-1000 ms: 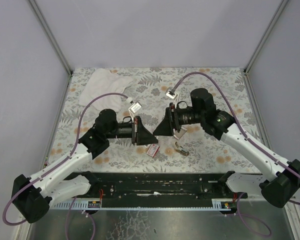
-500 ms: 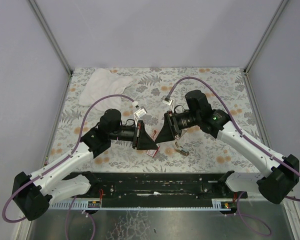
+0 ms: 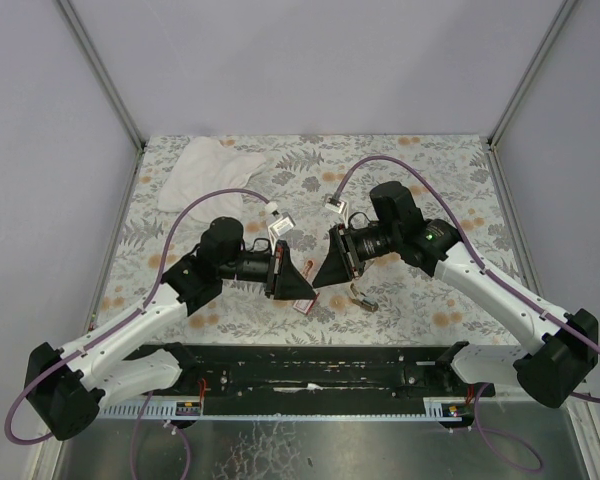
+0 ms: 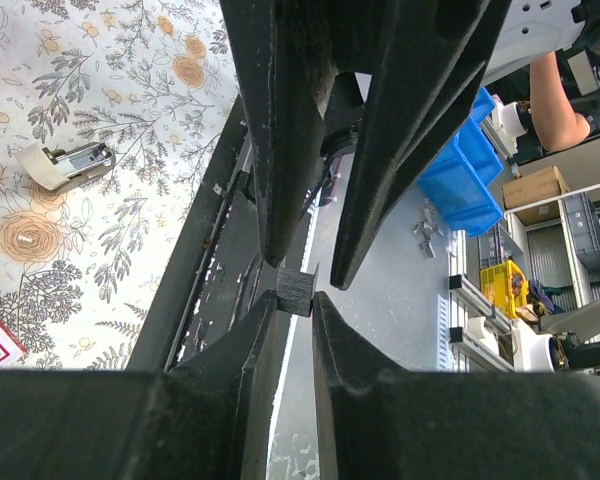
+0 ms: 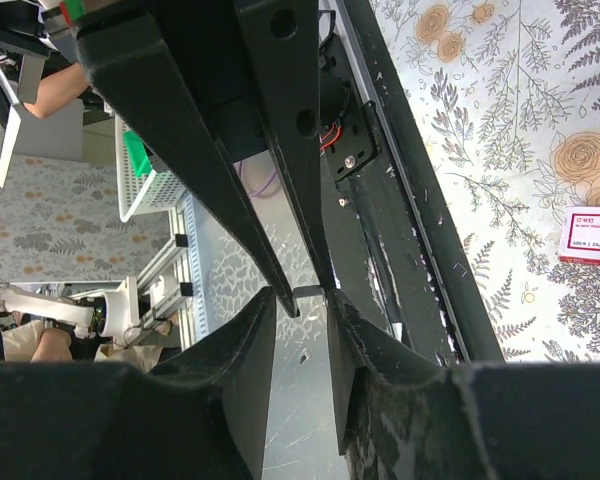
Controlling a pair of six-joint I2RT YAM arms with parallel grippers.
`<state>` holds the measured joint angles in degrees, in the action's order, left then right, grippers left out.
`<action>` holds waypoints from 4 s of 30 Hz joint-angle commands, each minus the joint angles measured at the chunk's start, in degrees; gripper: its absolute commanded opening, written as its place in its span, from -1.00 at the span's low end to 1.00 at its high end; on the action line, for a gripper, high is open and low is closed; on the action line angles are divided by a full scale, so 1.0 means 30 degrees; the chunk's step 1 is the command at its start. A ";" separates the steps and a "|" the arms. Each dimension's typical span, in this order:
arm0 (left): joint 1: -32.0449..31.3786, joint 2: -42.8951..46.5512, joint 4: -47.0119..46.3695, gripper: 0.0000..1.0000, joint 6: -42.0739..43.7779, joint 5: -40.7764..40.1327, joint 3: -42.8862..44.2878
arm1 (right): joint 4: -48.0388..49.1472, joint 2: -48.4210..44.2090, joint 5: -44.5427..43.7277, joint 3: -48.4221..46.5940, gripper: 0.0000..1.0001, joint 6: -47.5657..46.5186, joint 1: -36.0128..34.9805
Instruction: Load the staples into the stapler
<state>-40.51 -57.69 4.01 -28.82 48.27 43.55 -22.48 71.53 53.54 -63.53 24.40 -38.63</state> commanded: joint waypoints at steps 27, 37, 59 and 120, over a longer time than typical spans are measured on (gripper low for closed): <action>-0.0181 0.1089 0.0360 0.67 -0.0249 -0.5297 -0.0569 | -0.0444 -0.1258 -0.3057 -0.0082 -0.67 -0.1578 -0.0039; -0.2430 -0.1942 -0.6609 0.61 -0.5572 -1.0744 -0.3923 | -0.1878 -0.3292 -1.4204 0.2357 -0.65 -0.1541 0.0085; -0.5008 -1.1832 -0.8708 0.59 -0.5022 -1.4059 0.0395 | -0.0767 -0.5910 -1.6674 0.6264 -0.65 -0.1730 0.2135; -0.3400 -1.0404 -0.2032 -0.99 0.2213 -0.8484 -0.0110 | 1.1511 -0.8352 -2.1689 1.6009 -0.72 -0.3255 -0.7238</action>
<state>-50.63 -88.33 -7.60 -21.26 22.59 41.12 6.50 44.40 -6.02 -14.96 16.58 -57.52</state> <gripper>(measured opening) 0.218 0.205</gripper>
